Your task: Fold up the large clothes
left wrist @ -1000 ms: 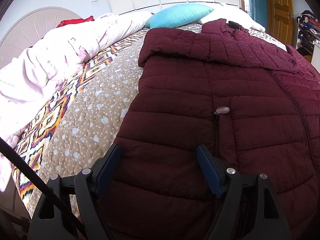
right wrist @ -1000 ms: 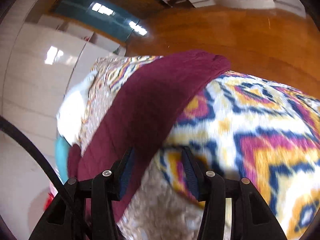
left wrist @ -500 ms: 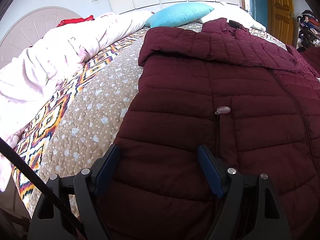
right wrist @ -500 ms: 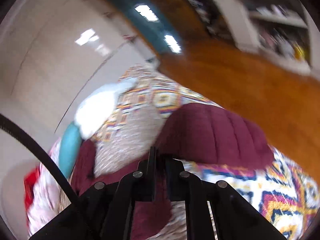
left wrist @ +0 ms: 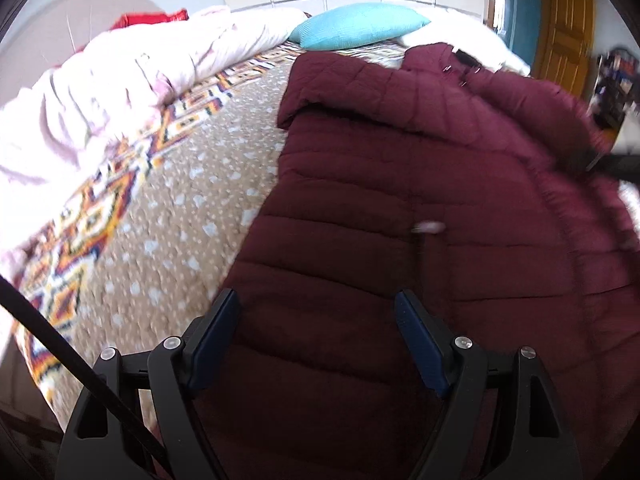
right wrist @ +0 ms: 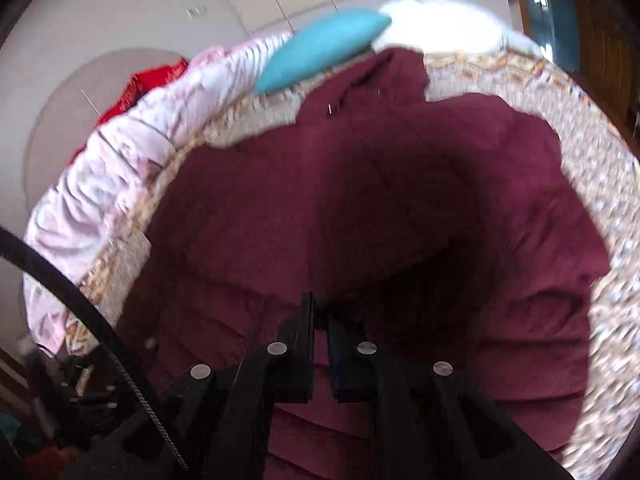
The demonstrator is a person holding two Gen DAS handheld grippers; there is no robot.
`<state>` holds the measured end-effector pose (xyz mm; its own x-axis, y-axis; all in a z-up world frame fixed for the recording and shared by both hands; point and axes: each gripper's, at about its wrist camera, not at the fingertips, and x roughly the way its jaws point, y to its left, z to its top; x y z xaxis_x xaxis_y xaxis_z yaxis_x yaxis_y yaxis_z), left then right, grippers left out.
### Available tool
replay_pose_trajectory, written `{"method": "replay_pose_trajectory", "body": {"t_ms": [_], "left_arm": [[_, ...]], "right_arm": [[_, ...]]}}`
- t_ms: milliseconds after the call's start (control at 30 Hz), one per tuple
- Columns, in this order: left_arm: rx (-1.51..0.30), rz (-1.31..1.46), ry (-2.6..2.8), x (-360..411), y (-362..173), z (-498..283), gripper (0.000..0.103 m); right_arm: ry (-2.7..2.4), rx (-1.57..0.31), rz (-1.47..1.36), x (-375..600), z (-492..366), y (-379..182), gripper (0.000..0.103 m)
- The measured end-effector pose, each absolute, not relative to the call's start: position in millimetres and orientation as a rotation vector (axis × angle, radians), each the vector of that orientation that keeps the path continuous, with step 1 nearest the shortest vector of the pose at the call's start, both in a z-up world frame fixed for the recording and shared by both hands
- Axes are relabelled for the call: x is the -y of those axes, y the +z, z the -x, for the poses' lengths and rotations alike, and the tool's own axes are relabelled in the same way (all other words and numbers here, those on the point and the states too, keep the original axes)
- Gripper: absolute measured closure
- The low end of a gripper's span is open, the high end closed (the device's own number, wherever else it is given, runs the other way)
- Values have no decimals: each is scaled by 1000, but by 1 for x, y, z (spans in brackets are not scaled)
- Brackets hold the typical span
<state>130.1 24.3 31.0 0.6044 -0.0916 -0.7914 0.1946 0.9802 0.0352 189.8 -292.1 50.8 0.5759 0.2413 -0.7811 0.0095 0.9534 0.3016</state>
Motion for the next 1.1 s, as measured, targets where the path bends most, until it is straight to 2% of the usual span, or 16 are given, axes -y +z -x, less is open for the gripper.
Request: {"method": "replay_pose_trajectory", "body": {"t_ms": [100, 133, 167, 233, 333, 467, 667, 867, 900, 967, 1000, 1033, 1100], "left_arm": [[-857, -93, -228, -16, 66, -111, 24], [-820, -100, -252, -9, 82, -105, 24], [-785, -108, -272, -2, 95, -102, 24], [-733, -125, -327, 17, 120, -99, 24], [-718, -157, -409, 56, 140, -109, 24], [-726, -231, -491, 124, 138, -129, 24], [-746, -371, -600, 225, 113, -157, 24], [-751, -545, -572, 290, 76, -188, 24], [-761, -561, -560, 295, 69, -195, 29], [-764, -603, -519, 301, 59, -209, 50], [-755, -603, -494, 300, 60, -215, 71], [-746, -581, -473, 296, 65, -219, 83], [-722, -446, -444, 271, 87, -231, 85]], "right_arm": [[103, -958, -275, 294, -182, 37, 88], [119, -954, -300, 294, -174, 38, 80], [133, -951, -326, 297, -162, 41, 67], [138, -908, -368, 305, -141, 46, 57], [96, -834, -408, 319, -105, 53, 56], [4, -726, -571, 361, -60, 51, 48], [-11, -609, -800, 403, -30, 30, 47], [-29, -587, -777, 399, -29, 30, 47], [-32, -589, -771, 400, -26, 29, 46], [-36, -593, -765, 398, -28, 28, 46], [-37, -594, -766, 398, -28, 26, 46], [-39, -596, -768, 398, -29, 26, 46], [-41, -596, -773, 399, -31, 23, 46]]}}
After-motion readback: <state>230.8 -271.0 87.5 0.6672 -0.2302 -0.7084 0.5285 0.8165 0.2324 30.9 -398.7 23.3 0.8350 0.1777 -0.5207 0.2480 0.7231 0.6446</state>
